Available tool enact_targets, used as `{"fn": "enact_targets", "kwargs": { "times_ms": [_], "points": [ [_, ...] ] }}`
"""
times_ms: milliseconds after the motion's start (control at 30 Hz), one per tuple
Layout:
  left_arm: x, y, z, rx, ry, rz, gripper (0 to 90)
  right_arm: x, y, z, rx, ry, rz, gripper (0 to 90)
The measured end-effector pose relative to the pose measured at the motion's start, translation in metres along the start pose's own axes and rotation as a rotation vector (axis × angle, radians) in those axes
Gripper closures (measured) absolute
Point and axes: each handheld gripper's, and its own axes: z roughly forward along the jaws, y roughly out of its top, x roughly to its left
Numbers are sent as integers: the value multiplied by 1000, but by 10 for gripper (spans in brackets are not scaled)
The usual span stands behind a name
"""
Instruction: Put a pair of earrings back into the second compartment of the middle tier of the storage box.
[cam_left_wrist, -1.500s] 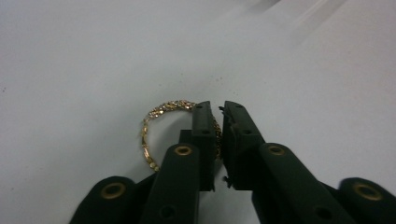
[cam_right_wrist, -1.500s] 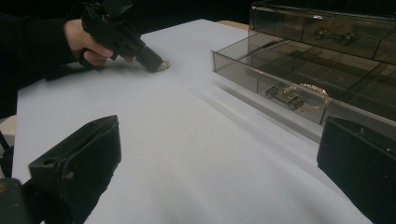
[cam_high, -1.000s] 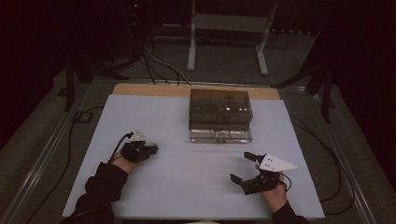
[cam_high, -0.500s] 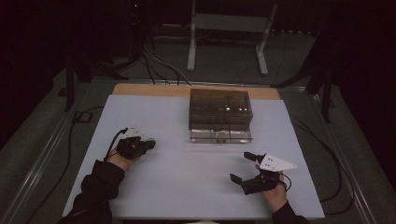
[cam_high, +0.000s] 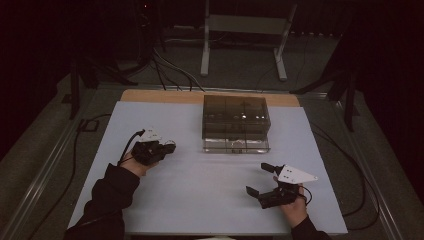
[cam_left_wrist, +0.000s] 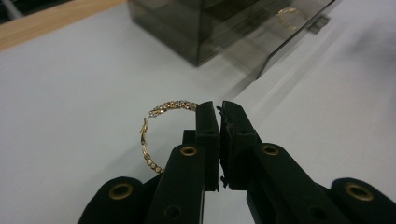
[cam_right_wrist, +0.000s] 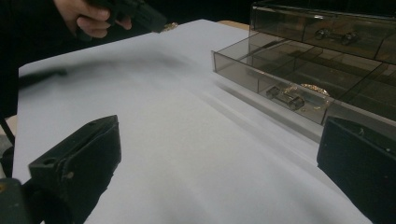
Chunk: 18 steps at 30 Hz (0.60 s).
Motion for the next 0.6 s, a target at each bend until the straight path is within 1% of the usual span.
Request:
{"fn": "enact_targets", "kwargs": {
  "times_ms": [233,367,500,567,600],
  "points": [
    [-12,16,9,-6,-34,39,877,0,0,0,-4,1,4,0],
    [-17,24,15,-14,-47,49,877,0,0,-1,-3,2,0,0],
    [-21,32,21,-12,-67,58,877,0,0,-1,-5,4,2,0],
    [-22,34,23,-13,-70,61,877,0,0,-1,-5,3,1,0],
    [-24,37,27,-10,-80,61,877,0,0,-1,-4,3,1,0]
  ]
}}
